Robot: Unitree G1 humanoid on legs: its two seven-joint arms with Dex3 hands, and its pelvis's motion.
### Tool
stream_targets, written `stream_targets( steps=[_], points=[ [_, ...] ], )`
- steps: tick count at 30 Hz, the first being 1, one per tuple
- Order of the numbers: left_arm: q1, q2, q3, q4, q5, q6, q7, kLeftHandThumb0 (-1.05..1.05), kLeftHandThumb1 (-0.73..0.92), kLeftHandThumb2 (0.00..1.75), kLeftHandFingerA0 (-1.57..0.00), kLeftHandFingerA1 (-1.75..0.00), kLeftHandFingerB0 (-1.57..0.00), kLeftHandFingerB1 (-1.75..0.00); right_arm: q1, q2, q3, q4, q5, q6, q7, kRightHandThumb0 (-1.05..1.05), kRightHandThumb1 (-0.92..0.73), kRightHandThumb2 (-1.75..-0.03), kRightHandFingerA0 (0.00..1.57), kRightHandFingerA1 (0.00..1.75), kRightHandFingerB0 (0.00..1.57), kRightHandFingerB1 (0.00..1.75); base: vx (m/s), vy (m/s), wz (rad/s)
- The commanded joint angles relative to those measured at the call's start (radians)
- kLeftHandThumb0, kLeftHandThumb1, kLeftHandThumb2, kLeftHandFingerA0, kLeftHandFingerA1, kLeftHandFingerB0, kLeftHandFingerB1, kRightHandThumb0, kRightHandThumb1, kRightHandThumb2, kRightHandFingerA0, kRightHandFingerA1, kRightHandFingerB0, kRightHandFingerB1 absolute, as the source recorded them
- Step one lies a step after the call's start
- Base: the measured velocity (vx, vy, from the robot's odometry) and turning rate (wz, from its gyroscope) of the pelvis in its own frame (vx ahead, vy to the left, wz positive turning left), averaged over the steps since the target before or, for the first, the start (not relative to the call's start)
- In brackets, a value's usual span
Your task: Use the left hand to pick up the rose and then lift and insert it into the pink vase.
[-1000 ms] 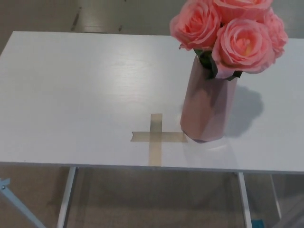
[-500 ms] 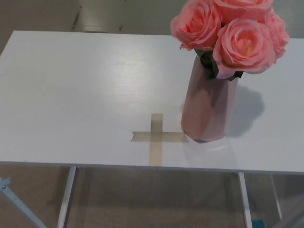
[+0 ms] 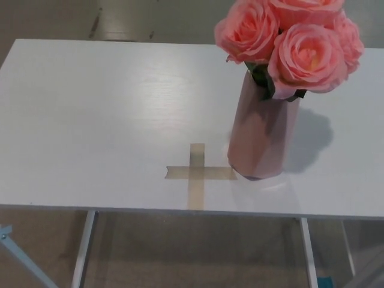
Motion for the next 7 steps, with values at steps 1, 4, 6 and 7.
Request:
stream_targets(
  steps=[1, 4, 6, 7],
  points=[
    [-0.022, 0.023, -0.035, 0.019, 0.03, -0.027, 0.028, -0.66, 0.53, 0.57, -0.2, -0.3, -0.17, -0.28, -0.013, 0.002, -0.006, 0.005, -0.005, 0.017, 0.012, -0.27, -0.59, -0.57, 0.63, 0.47, 0.58, 0.44, 0.0, 0.0, 0.0],
    [-0.038, 0.024, -0.04, 0.023, 0.027, -0.027, 0.026, -0.65, 0.53, 0.57, -0.21, -0.3, -0.18, -0.28, -0.018, -0.002, -0.012, 0.002, 0.001, 0.017, 0.021, -0.27, -0.59, -0.57, 0.63, 0.47, 0.58, 0.44, 0.0, 0.0, 0.0],
    [-0.044, 0.025, -0.049, 0.024, 0.031, -0.028, 0.021, -0.65, 0.53, 0.57, -0.21, -0.3, -0.18, -0.28, -0.012, -0.006, -0.023, -0.002, 0.01, 0.011, 0.031, -0.28, -0.59, -0.57, 0.63, 0.48, 0.58, 0.44, 0.0, 0.0, 0.0],
    [-0.044, 0.026, -0.053, 0.025, 0.033, -0.029, 0.021, -0.65, 0.53, 0.57, -0.21, -0.3, -0.18, -0.28, -0.01, -0.006, -0.025, -0.003, 0.011, 0.01, 0.033, -0.28, -0.59, -0.57, 0.63, 0.48, 0.58, 0.44, 0.0, 0.0, 0.0]
  ],
)
